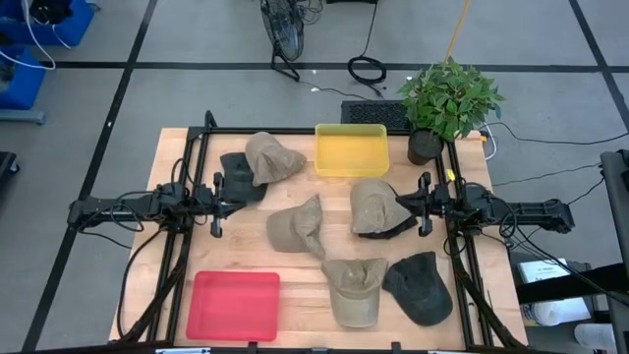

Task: Pick & Place hat
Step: Put the brown cap into the yellow bin

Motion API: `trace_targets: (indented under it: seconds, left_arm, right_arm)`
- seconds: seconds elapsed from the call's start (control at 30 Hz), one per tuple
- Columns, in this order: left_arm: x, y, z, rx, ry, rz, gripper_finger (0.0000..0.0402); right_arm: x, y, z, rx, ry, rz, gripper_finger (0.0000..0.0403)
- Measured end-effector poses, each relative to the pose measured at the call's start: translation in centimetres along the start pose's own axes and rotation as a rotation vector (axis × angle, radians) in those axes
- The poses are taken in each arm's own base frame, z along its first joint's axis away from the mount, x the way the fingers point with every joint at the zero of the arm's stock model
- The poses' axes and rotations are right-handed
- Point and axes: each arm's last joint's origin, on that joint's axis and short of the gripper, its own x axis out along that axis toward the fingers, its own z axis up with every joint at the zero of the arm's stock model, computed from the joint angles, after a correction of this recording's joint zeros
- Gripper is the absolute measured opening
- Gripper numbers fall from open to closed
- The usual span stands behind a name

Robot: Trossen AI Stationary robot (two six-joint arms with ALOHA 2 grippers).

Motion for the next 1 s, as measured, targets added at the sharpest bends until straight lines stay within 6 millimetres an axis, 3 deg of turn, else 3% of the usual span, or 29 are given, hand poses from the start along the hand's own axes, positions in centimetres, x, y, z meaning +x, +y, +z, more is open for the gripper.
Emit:
trace_targets:
  seconds: [0.13,0.3,0.73,0.87,1.0]
  left_arm:
    - [0.0,0.0,0.0,0.000,0.000,0.000,0.0037]
    - [0.0,0.0,0.0,0.000,0.000,0.000,0.0037]
    - [0.0,0.0,0.0,0.000,0.000,0.000,0.0037]
    - [0.0,0.0,0.0,0.000,0.000,0.000,0.0037]
    - [0.0,0.0,0.0,0.000,-0.001,0.000,0.0037]
  right_arm:
    - [0.5,-0.1,0.4,-0.008,-0.049,-0.088,0.0000]
    - [1.4,-0.4,-0.4,-0.032,0.036,-0.186,0.0000]
    - [3.1,-0.1,-0.5,-0.075,0.062,-0.177,0.0000]
    - [4.1,0.2,0.9,-0.061,0.092,-0.176,0.0000]
    - [5.6,1.0,3.9,-0.085,0.165,-0.172,0.0000]
